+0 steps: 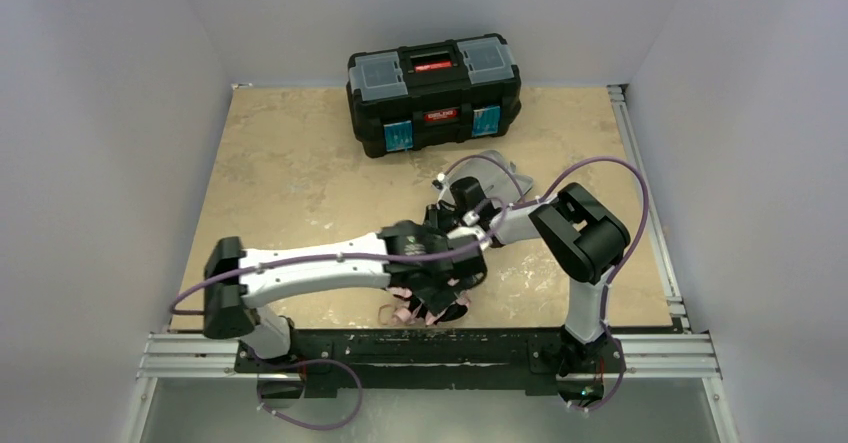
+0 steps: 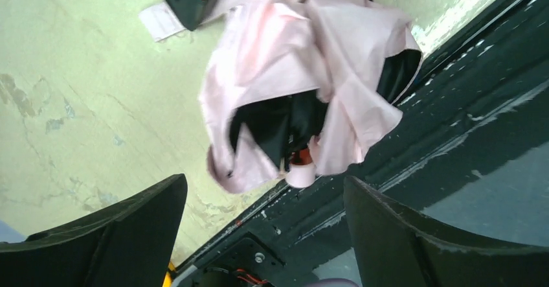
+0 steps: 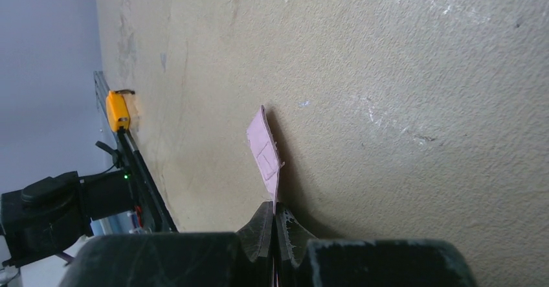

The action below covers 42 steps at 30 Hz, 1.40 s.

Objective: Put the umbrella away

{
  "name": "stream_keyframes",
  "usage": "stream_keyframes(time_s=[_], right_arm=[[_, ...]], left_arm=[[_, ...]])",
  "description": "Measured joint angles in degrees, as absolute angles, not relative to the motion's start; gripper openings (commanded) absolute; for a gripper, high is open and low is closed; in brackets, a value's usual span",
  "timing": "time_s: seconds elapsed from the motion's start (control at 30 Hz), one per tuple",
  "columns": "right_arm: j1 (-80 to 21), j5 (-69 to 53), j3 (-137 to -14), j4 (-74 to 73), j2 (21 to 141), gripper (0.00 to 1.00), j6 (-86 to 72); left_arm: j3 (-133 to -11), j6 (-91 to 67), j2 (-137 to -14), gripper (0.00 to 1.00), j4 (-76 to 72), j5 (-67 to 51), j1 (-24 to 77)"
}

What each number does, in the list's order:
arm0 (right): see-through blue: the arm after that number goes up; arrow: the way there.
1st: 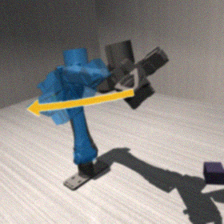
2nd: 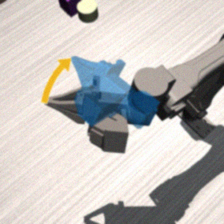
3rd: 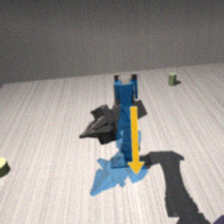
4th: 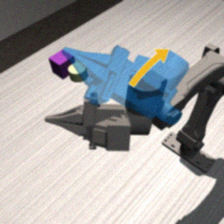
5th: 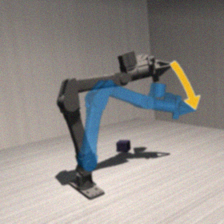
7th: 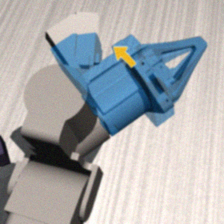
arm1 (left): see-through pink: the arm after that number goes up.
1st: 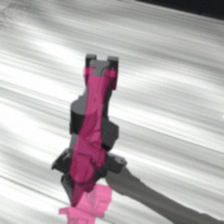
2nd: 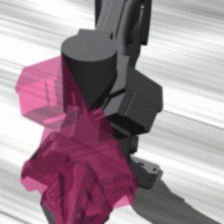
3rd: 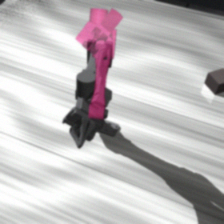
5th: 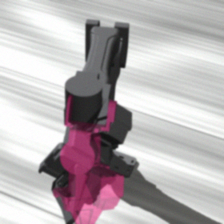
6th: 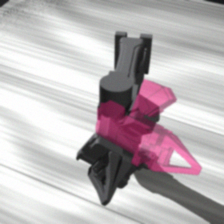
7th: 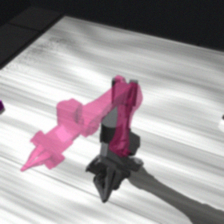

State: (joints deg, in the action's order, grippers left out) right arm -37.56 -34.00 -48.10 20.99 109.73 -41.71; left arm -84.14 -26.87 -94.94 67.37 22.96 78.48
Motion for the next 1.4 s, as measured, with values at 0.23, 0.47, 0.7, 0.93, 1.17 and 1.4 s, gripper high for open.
stream_keyframes(time_s=[0.23, 0.47, 0.7, 0.93, 1.17, 1.4], right_arm=[[-37.6, -33.5, -48.1, 20.9, 109.4, 0.0, -41.0], [-37.6, -32.6, -48.1, 20.6, 108.9, 0.0, -40.5], [-37.6, -32.4, -48.1, 20.2, 107.7, 0.0, -40.2], [-37.6, -32.4, -48.0, 19.6, 105.5, 0.0, -40.1], [-37.6, -32.1, -47.1, 16.4, 97.4, 0.0, -39.8], [-37.1, -28.2, -41.8, 11.5, 84.1, 0.0, -38.3]], left_arm=[[-77.6, -28.1, -79.3, 1.0, 62.8, 16.3, 66.5], [-65.0, -32.3, -77.2, 1.0, 50.9, 8.1, 61.9], [-54.6, -36.9, -81.3, 1.0, 37.0, 3.6, 61.8], [-48.8, -39.6, -86.8, 0.7, 28.8, 3.5, 65.7], [-49.8, -41.4, -91.1, 0.0, 25.8, 7.3, 70.6], [-48.0, -42.0, -90.0, 0.0, 22.5, 7.9, 70.7]])
